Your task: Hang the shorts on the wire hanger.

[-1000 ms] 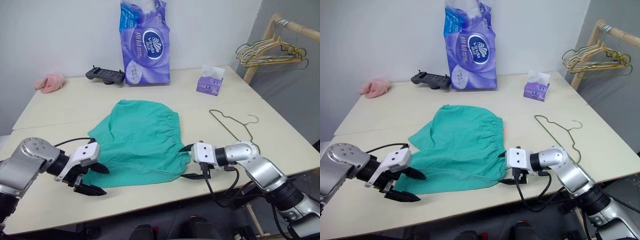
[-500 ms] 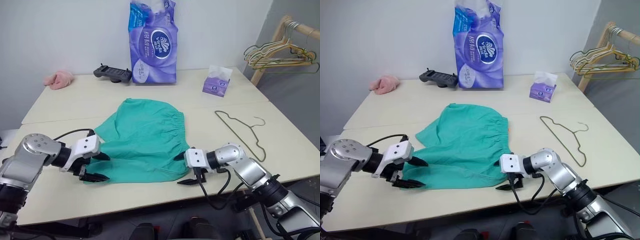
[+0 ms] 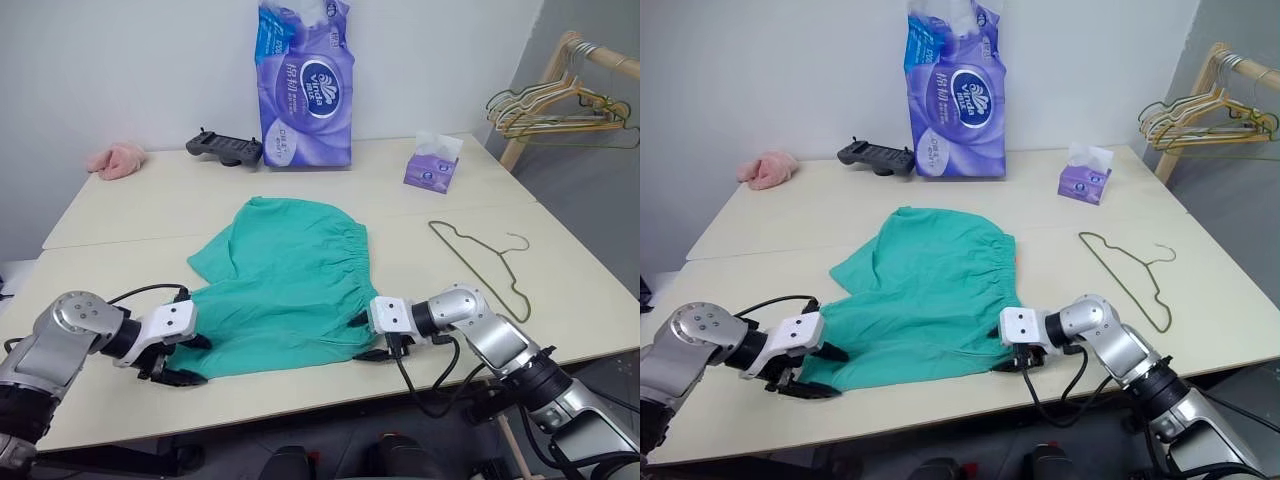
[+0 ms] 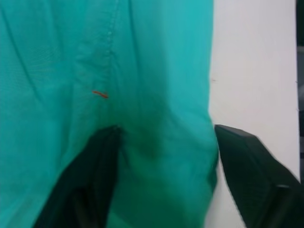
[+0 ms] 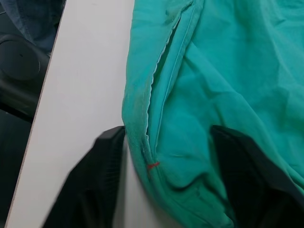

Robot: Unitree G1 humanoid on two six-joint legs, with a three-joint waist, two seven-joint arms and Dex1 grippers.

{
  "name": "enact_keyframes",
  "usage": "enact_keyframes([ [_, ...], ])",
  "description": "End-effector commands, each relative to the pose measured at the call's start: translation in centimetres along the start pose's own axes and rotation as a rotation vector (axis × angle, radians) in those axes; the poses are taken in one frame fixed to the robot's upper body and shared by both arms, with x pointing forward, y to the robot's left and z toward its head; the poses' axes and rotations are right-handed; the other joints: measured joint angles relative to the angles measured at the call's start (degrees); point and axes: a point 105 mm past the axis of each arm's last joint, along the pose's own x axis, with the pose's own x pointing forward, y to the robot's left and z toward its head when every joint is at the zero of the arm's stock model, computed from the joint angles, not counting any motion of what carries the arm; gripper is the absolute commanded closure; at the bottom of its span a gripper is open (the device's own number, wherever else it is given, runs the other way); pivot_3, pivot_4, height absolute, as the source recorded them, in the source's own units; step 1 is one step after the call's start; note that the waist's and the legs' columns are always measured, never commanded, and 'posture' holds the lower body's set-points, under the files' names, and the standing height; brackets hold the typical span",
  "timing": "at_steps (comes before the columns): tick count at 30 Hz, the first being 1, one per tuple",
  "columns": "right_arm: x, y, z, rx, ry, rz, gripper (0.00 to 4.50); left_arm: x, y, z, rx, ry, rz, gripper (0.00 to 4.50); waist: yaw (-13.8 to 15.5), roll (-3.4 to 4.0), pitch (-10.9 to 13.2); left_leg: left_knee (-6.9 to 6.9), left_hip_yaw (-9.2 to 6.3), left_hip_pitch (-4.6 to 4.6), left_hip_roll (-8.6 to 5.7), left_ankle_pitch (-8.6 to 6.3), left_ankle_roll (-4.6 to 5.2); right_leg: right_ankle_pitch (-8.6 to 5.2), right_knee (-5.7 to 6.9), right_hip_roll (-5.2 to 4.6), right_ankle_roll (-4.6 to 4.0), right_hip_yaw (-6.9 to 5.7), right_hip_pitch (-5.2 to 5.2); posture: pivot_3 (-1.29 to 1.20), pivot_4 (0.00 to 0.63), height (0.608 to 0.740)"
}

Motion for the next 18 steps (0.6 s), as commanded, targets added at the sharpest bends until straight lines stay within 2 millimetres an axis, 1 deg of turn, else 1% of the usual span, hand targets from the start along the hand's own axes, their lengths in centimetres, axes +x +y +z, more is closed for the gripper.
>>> enact_keyframes([
  [1,-0.2,-0.4,0.6,-0.024,-0.019,-0.014,2.75,-0.1,0.2,0.7,0.003,-0.016,-0.002,2.37,-0.05,0.00,0.00,0.00,0.00,-0.01,0.00,0.00,0.00,0.00,0.00,0.00,0.00,0.01,-0.01,0.08,0.068,0.740],
  [4,-0.2,-0.5,0.4,-0.032,-0.010,-0.018,3.85,0.0,-0.4,1.0,0.006,-0.028,-0.024,3.32,-0.06,0.00,0.00,-0.01,0.01,-0.04,0.00,0.00,0.00,0.00,-0.04,0.00,0.00,0.02,-0.02,0.08,0.068,0.740],
  [6,-0.2,-0.4,0.3,-0.038,-0.002,-0.018,4.49,0.2,-1.2,1.3,0.000,-0.045,-0.049,3.93,-0.06,0.01,0.02,-0.01,0.02,-0.05,0.00,0.00,0.00,0.00,-0.06,-0.02,0.00,0.03,-0.02,0.08,0.066,0.740],
  [7,-0.3,-0.2,0.2,-0.041,0.002,-0.014,4.50,0.4,-1.7,1.4,-0.002,-0.051,-0.064,4.27,-0.06,0.01,0.01,-0.01,0.03,-0.05,0.00,0.00,0.00,0.00,-0.06,-0.03,0.00,0.04,-0.02,0.08,0.066,0.740],
  [8,-0.4,0.0,0.1,-0.044,0.007,-0.007,4.50,0.5,-2.3,1.4,-0.003,-0.054,-0.084,4.48,-0.06,0.01,0.01,-0.01,0.03,-0.05,0.00,-0.01,0.00,0.00,-0.08,-0.04,0.00,0.04,-0.02,0.08,0.066,0.740],
  [12,-1.0,1.7,-0.3,-0.042,0.033,0.043,4.50,1.0,-5.0,1.0,-0.005,-0.041,-0.163,4.48,-0.01,0.06,0.05,-0.04,0.02,-0.06,0.00,-0.01,0.01,-0.01,-0.11,-0.06,0.00,0.03,-0.03,0.08,0.066,0.740],
  [15,-1.4,3.5,-0.7,-0.014,0.051,0.102,4.50,1.3,-6.8,0.3,-0.019,-0.005,-0.220,4.48,0.02,0.13,0.10,-0.05,0.02,-0.04,0.00,-0.02,0.03,-0.03,-0.13,-0.07,-0.01,0.02,-0.01,0.09,0.058,0.740],
  [18,-1.4,4.7,-1.2,0.017,0.066,0.123,4.50,1.3,-8.1,-0.5,-0.026,0.027,-0.265,4.48,-0.01,0.12,0.08,-0.05,0.01,0.01,0.01,-0.02,0.03,-0.05,-0.11,-0.06,-0.03,0.00,0.02,0.09,0.057,0.740],
])
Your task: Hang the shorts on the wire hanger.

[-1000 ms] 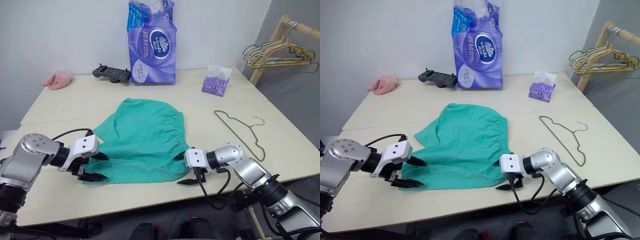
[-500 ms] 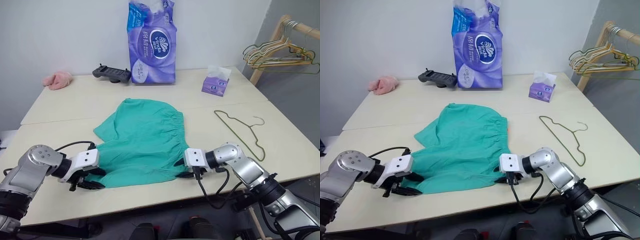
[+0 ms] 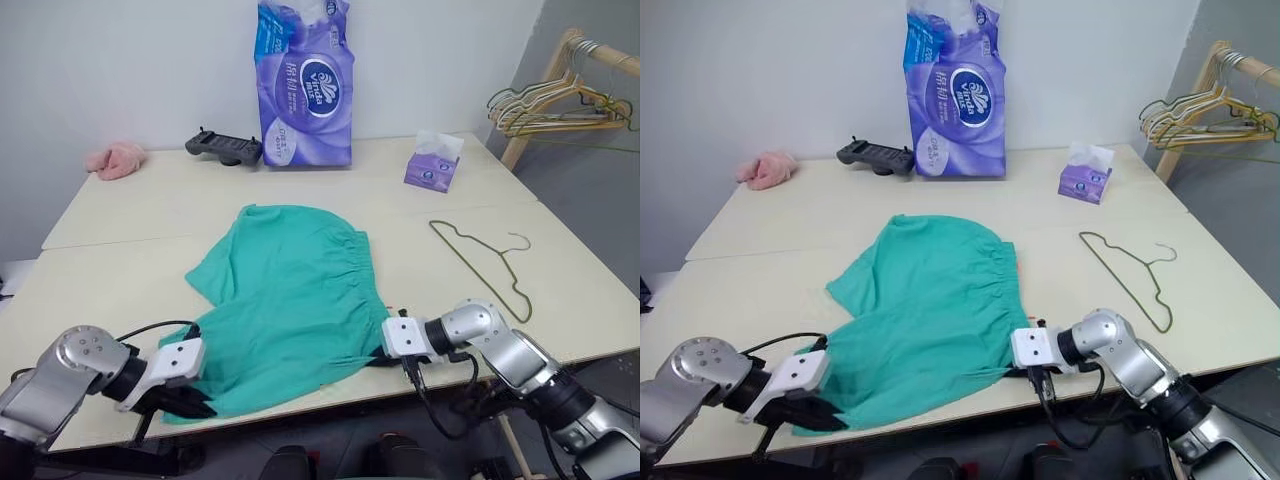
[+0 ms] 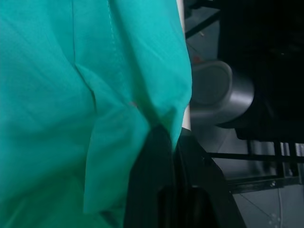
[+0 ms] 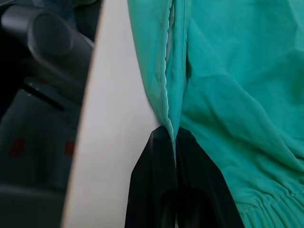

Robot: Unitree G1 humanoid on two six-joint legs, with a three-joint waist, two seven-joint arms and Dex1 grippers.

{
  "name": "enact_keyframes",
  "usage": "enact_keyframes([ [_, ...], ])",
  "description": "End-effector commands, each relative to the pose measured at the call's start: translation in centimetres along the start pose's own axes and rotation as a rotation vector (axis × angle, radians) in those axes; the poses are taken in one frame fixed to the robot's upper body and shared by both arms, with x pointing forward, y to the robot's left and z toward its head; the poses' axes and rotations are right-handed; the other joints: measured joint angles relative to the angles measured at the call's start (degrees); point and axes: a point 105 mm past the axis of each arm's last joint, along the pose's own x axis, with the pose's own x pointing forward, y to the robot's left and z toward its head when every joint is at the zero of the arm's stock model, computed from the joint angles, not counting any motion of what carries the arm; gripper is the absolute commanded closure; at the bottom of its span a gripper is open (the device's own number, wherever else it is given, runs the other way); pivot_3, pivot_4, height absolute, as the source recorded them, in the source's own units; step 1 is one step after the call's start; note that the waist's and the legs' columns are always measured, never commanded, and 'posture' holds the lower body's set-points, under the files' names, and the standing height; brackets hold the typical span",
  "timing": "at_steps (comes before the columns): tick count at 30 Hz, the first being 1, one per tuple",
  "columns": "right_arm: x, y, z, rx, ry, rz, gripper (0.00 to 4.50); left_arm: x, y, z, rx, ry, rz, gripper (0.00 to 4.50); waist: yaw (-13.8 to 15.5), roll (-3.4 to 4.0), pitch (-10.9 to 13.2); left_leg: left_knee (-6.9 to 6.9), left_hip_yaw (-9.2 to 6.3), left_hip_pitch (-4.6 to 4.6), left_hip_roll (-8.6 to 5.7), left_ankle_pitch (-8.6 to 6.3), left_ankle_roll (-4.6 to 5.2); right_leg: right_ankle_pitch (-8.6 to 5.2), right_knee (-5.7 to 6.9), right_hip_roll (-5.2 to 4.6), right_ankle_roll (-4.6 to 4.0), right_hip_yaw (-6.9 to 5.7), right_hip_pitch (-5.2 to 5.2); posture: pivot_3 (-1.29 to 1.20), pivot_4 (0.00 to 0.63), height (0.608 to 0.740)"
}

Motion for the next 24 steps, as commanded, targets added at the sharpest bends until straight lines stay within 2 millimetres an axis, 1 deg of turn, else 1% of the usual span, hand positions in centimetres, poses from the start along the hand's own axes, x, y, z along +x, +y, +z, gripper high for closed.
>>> enact_keyframes([
  [1,0.0,1.0,0.0,0.023,0.004,0.026,4.50,0.0,-1.1,-0.7,0.005,0.046,-0.046,4.48,-0.05,0.03,0.01,0.00,0.00,0.00,0.00,0.00,0.00,0.00,0.01,0.01,0.00,-0.01,0.00,0.08,0.054,0.740],
  [5,0.4,1.3,0.1,0.048,0.000,0.022,4.50,0.0,-0.3,-1.1,0.031,0.057,-0.003,4.48,0.05,-0.05,-0.04,0.01,-0.06,0.02,0.01,0.00,0.00,-0.01,0.04,0.02,-0.01,-0.09,0.01,0.08,0.050,0.740],
  [9,0.2,1.3,0.3,0.097,-0.012,0.031,4.50,0.0,0.2,-0.9,0.046,0.052,0.007,4.48,0.04,-0.03,-0.04,0.01,-0.09,0.02,0.01,0.00,0.00,0.00,0.04,0.02,-0.01,-0.14,0.03,0.07,0.049,0.740],
  [10,0.1,1.4,0.3,0.114,-0.015,0.041,4.06,0.0,0.4,-0.8,0.050,0.046,0.009,4.03,0.04,0.00,-0.02,0.01,-0.09,0.02,0.01,0.00,0.00,0.00,0.04,0.02,-0.01,-0.14,0.03,0.06,0.049,0.740],
  [11,0.0,1.5,0.4,0.125,-0.016,0.048,3.83,0.1,0.5,-0.8,0.052,0.042,0.010,3.83,0.05,0.05,-0.01,0.01,-0.09,0.02,0.01,0.00,0.00,0.00,0.04,0.02,-0.01,-0.14,0.03,0.06,0.049,0.740],
  [13,-0.1,1.7,0.4,0.137,-0.019,0.054,3.19,0.2,0.6,-0.6,0.054,0.034,0.008,3.30,0.27,0.28,0.04,0.02,-0.11,0.02,0.00,0.00,0.00,0.00,0.05,0.02,0.00,-0.16,0.05,0.06,0.049,0.740],
  [14,0.0,1.7,0.4,0.142,-0.020,0.050,2.88,0.4,0.5,-0.6,0.055,0.030,0.006,3.06,0.37,0.41,0.01,0.04,-0.17,0.02,-0.03,0.01,0.00,-0.01,0.04,0.01,-0.02,-0.21,0.08,0.02,0.043,0.740],
  [16,0.1,1.9,0.4,0.145,-0.019,0.047,2.11,0.8,0.3,-0.7,0.058,0.026,0.003,2.48,0.40,0.73,-0.18,0.09,-0.30,0.03,-0.04,0.03,0.01,-0.16,0.04,0.01,-0.27,-0.29,0.15,0.01,0.036,0.740],
  [17,0.2,2.1,0.4,0.144,-0.018,0.047,1.77,0.8,-0.3,-0.8,0.056,0.026,-0.024,2.22,0.38,0.89,-0.29,0.10,-0.31,0.07,-0.04,0.03,0.02,-0.17,0.03,0.01,-0.28,-0.32,0.22,-0.02,0.029,0.740],
  [19,0.0,2.6,0.6,0.150,-0.014,0.068,1.10,0.9,-1.3,-0.7,0.050,0.020,-0.085,2.21,0.16,1.07,-0.48,0.10,-0.28,0.17,-0.02,0.04,0.04,-0.19,0.02,0.01,-0.30,-0.34,0.33,-0.03,0.028,0.740],
  [22,-0.5,3.1,0.9,0.164,-0.011,0.096,0.09,1.0,-2.1,-0.5,0.055,0.015,-0.138,2.21,-0.46,0.94,-0.51,0.06,-0.25,0.16,0.01,0.04,0.03,-0.20,0.01,0.01,-0.30,-0.35,0.32,-0.03,0.030,0.740],
  [24,-0.9,3.5,1.1,0.180,-0.012,0.118,0.09,0.9,-2.4,-0.2,0.061,0.009,-0.164,2.21,-0.92,0.79,-0.58,0.05,-0.24,0.06,0.01,0.03,0.02,-0.18,-0.03,0.02,-0.28,-0.35,0.25,-0.04,0.029,0.740],
])
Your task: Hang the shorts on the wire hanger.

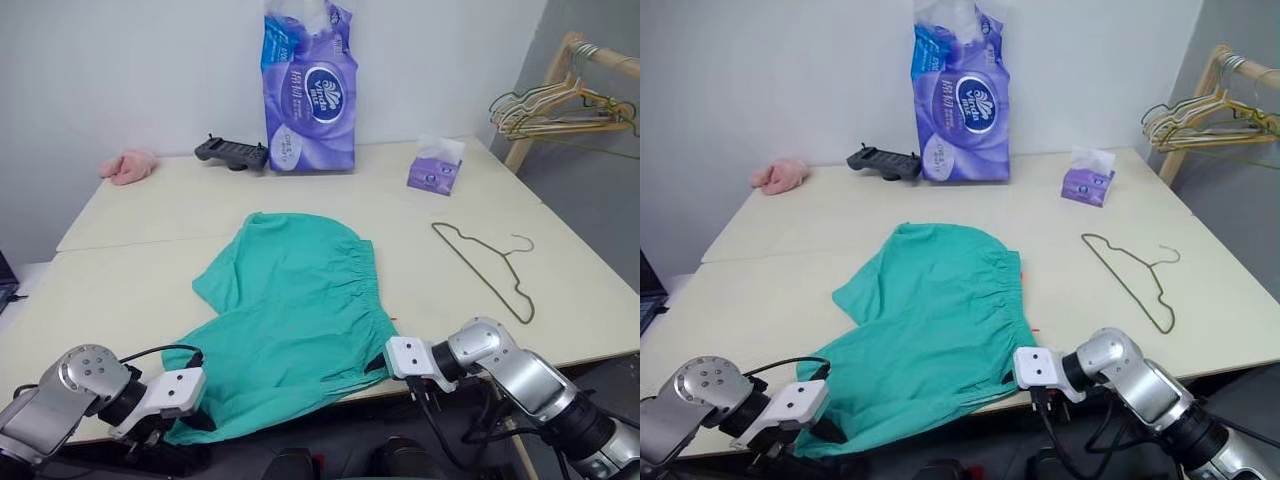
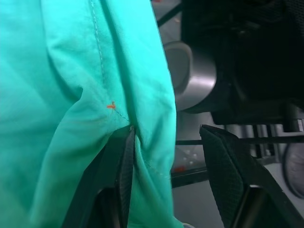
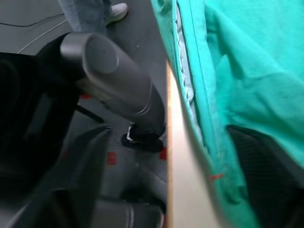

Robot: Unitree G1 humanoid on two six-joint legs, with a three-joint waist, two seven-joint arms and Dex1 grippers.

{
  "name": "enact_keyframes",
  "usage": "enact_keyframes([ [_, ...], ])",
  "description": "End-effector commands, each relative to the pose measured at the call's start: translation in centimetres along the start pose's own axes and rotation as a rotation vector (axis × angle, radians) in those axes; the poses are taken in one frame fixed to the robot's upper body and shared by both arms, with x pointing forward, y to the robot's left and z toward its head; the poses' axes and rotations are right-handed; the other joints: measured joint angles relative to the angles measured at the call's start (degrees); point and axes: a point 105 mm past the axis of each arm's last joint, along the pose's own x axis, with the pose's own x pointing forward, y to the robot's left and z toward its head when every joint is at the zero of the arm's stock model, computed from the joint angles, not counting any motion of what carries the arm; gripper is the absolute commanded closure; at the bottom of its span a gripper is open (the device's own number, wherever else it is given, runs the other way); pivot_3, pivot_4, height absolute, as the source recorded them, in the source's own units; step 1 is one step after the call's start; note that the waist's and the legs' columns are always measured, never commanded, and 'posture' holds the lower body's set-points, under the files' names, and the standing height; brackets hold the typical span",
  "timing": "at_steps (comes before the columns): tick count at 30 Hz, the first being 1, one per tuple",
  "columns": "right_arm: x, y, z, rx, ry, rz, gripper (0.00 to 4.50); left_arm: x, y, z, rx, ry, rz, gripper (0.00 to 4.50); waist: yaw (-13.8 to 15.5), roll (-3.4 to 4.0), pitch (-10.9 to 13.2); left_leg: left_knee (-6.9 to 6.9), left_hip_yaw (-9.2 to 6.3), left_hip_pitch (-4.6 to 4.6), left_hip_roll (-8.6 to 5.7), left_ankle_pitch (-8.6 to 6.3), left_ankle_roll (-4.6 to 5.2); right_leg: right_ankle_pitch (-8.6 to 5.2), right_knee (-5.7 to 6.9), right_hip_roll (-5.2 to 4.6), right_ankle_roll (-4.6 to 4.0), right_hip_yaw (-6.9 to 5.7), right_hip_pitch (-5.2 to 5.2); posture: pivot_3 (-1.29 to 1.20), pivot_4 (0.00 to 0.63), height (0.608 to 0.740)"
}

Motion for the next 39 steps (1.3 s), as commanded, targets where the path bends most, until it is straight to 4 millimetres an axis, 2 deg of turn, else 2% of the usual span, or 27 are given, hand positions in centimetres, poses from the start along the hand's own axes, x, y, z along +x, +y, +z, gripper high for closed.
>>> enact_keyframes([
  [1,-0.8,0.7,0.7,0.011,-0.002,0.034,0.09,-0.4,-0.5,0.8,0.029,0.000,-0.049,2.21,-0.48,-0.16,-0.08,-0.01,0.02,-0.03,0.00,-0.01,-0.01,0.04,-0.02,0.00,0.08,0.01,-0.02,-0.04,0.029,0.740],
  [7,-2.0,0.9,1.6,0.034,-0.016,0.023,0.09,-1.8,0.7,2.6,0.046,-0.039,-0.011,2.21,-0.77,-0.44,-0.03,0.00,0.05,-0.04,-0.01,-0.04,-0.05,0.04,-0.05,-0.01,0.11,0.04,-0.03,-0.01,0.039,0.740],
  [17,-4.5,1.1,4.0,0.138,-0.088,0.041,0.09,-4.9,-0.2,5.7,-0.052,-0.183,-0.048,2.21,-0.88,-0.64,0.24,-0.04,0.05,-0.09,0.04,-0.04,-0.05,0.05,0.00,-0.01,0.12,0.03,-0.18,0.00,0.038,0.740],
  [21,-5.1,0.5,5.3,0.191,-0.143,0.028,0.09,-6.0,-0.1,7.2,-0.089,-0.264,-0.052,2.21,-0.87,-0.68,0.30,-0.06,0.05,-0.10,0.04,-0.04,-0.05,0.05,-0.01,0.00,0.13,0.03,-0.18,0.01,0.038,0.740],
  [24,-6.4,-1.2,5.8,0.271,-0.203,-0.050,0.09,-7.5,2.5,9.2,-0.109,-0.365,0.059,2.21,-0.62,-0.83,0.44,-0.04,0.02,-0.11,0.03,-0.04,-0.05,0.05,0.00,0.02,0.13,-0.01,-0.16,0.02,0.036,0.740],
  [26,-7.7,-2.9,5.7,0.318,-0.237,-0.150,0.09,-8.2,5.3,11.2,-0.074,-0.439,0.210,2.21,-0.45,-0.85,0.45,0.03,-0.01,-0.13,0.00,-0.03,-0.05,0.13,0.02,0.06,0.26,-0.01,-0.13,0.02,0.039,0.740],
  [27,-8.5,-4.0,5.5,0.339,-0.252,-0.237,0.09,-8.5,7.1,12.7,-0.053,-0.496,0.315,2.21,-0.33,-0.85,0.46,0.05,-0.03,-0.10,-0.04,-0.03,-0.05,0.16,0.02,0.12,0.32,-0.03,-0.06,0.02,0.039,0.740],
  [29,-10.5,-6.4,4.5,0.369,-0.261,-0.439,0.09,-8.7,8.7,16.8,0.020,-0.623,0.420,2.21,-0.12,-0.98,0.41,0.10,-0.04,-0.08,-0.13,-0.03,-0.05,0.22,-0.03,0.11,0.42,0.00,0.07,0.02,0.038,0.740],
  [30,-11.2,-7.2,4.1,0.376,-0.259,-0.510,0.09,-8.6,8.9,18.1,0.040,-0.660,0.438,2.21,-0.12,-1.08,0.40,0.14,-0.02,-0.10,-0.14,-0.03,-0.06,0.26,-0.06,0.06,0.48,0.05,0.09,0.01,0.040,0.740],
  [33,-14.8,-9.7,0.9,0.505,-0.217,-0.789,0.09,-6.5,8.4,21.7,0.166,-0.713,0.438,2.21,-0.56,-1.20,0.37,0.15,0.10,-0.20,-0.16,-0.08,-0.14,0.29,-0.11,-0.20,0.50,0.29,0.00,-0.01,0.040,0.740],
  [35,-16.5,-10.2,-0.6,0.528,-0.166,-0.888,0.09,-5.3,8.5,22.8,0.197,-0.727,0.435,2.21,-0.60,-1.18,0.37,0.10,0.30,-0.26,-0.21,-0.10,-0.17,0.33,-0.08,-0.26,0.42,0.50,-0.17,-0.01,0.040,0.740],
  [39,-21.1,-10.7,-5.1,0.584,0.001,-1.107,0.09,-1.4,9.0,24.8,0.279,-0.688,0.393,2.21,-0.78,-1.10,0.33,-0.04,0.33,-0.30,-0.22,-0.11,-0.19,0.40,-0.09,-0.22,0.24,0.52,-0.28,-0.07,0.029,0.740],
])
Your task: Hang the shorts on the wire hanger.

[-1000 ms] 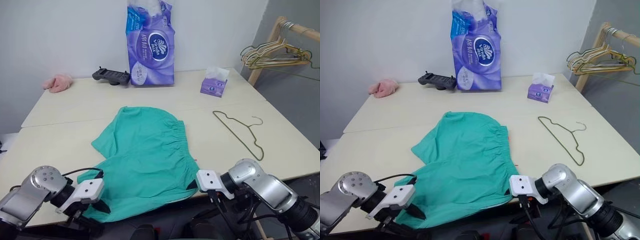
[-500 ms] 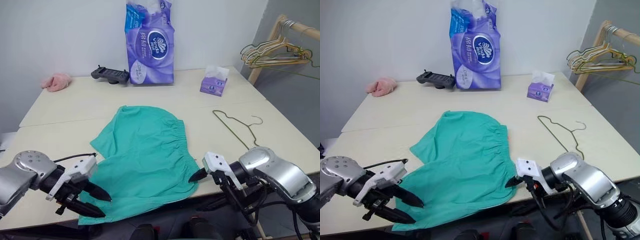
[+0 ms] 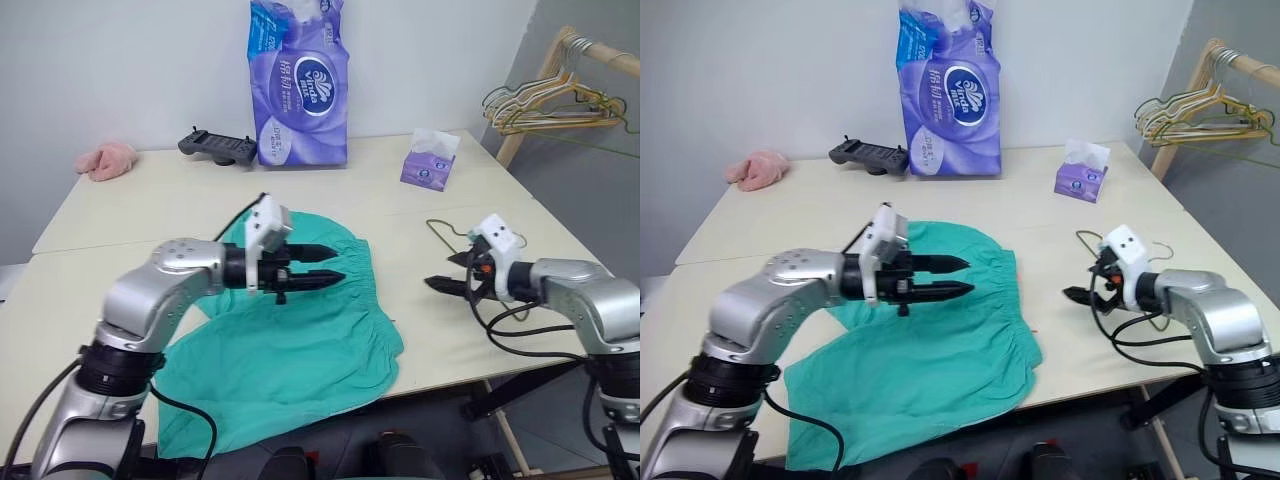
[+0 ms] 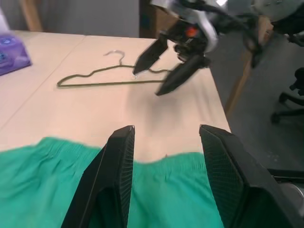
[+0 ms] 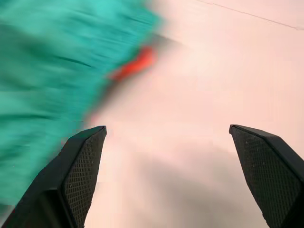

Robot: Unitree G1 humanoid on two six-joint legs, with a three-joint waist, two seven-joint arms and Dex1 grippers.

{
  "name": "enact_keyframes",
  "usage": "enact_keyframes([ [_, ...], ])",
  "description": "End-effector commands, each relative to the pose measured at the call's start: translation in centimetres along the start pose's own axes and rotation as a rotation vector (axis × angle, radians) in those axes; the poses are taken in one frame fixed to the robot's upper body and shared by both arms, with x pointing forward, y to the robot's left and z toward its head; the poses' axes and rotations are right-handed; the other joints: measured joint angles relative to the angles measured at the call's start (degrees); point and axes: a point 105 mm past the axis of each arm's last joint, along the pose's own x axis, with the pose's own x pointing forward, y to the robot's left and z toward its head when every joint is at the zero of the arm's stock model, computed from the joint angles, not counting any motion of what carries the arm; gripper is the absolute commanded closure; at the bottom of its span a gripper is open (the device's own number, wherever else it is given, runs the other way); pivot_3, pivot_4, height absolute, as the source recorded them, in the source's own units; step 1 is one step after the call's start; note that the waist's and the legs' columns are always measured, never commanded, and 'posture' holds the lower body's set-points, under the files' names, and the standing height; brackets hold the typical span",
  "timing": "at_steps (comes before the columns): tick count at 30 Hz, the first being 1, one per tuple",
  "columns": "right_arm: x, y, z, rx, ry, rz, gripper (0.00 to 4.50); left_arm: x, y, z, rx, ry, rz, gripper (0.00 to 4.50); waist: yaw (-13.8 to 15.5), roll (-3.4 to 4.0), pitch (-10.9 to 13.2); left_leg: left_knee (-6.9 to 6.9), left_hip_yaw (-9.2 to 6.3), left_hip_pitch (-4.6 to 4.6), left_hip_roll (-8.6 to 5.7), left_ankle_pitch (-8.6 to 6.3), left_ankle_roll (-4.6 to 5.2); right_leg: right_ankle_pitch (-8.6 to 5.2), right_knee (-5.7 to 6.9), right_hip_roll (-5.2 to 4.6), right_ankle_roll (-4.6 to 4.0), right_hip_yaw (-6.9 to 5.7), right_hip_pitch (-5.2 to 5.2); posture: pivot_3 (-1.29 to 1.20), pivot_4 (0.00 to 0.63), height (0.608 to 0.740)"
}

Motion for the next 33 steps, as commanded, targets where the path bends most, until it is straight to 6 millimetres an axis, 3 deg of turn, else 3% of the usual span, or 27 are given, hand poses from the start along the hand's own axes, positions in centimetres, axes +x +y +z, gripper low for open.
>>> enact_keyframes([
  [1,-1.8,-4.7,0.2,-0.023,0.000,-0.208,0.09,2.6,-0.4,-0.2,0.137,0.034,-0.023,2.21,-0.16,0.01,-0.01,0.00,0.01,0.01,0.01,0.00,0.00,-0.01,0.00,0.03,0.00,0.01,0.01,-0.07,0.027,0.740],
  [3,-2.6,-7.7,-1.3,-0.002,0.053,-0.321,0.09,4.7,0.1,-1.4,0.229,0.073,-0.001,2.21,-0.35,0.01,-0.01,0.02,0.08,0.04,0.02,0.00,0.01,-0.02,-0.02,0.09,0.01,0.07,0.05,-0.08,0.025,0.740],
  [5,-3.0,-9.2,-2.4,0.028,0.085,-0.357,0.09,6.3,0.5,-1.7,0.272,0.072,0.023,2.21,-0.61,0.03,-0.02,0.05,0.23,0.10,0.01,0.01,0.02,-0.17,-0.02,0.13,0.29,0.18,0.13,-0.08,0.022,0.740],
  [10,-2.7,-11.2,-4.0,0.066,0.115,-0.370,0.09,9.6,0.9,-1.8,0.297,0.014,0.052,2.21,-1.92,0.17,-0.11,0.15,0.22,0.31,0.02,0.01,0.03,-0.17,-0.02,0.26,0.34,0.19,0.55,-0.08,0.016,0.740],
  [13,-1.9,-10.9,-4.7,0.070,0.141,-0.321,0.05,10.7,0.8,-1.3,0.268,-0.024,0.047,1.62,-3.06,0.35,-0.22,0.14,0.25,0.31,0.06,0.01,0.03,-0.16,-0.02,0.25,0.34,0.26,0.54,-0.09,0.019,0.740],
  [18,-1.0,-11.1,-5.1,0.079,0.149,-0.310,0.05,11.1,0.6,-1.0,0.258,-0.036,0.037,0.08,-3.61,0.53,-0.32,0.10,0.21,0.31,0.14,0.01,0.03,-0.17,-0.01,0.26,0.34,0.24,0.54,-0.08,0.022,0.740],
  [33,1.2,-11.0,-6.2,0.172,0.193,-0.262,0.05,11.0,0.5,-1.4,0.261,-0.002,0.050,0.02,-3.32,0.71,-0.41,0.10,0.19,0.31,0.06,0.01,0.03,-0.16,0.00,0.24,0.34,0.26,0.54,-0.04,0.035,0.740],
])
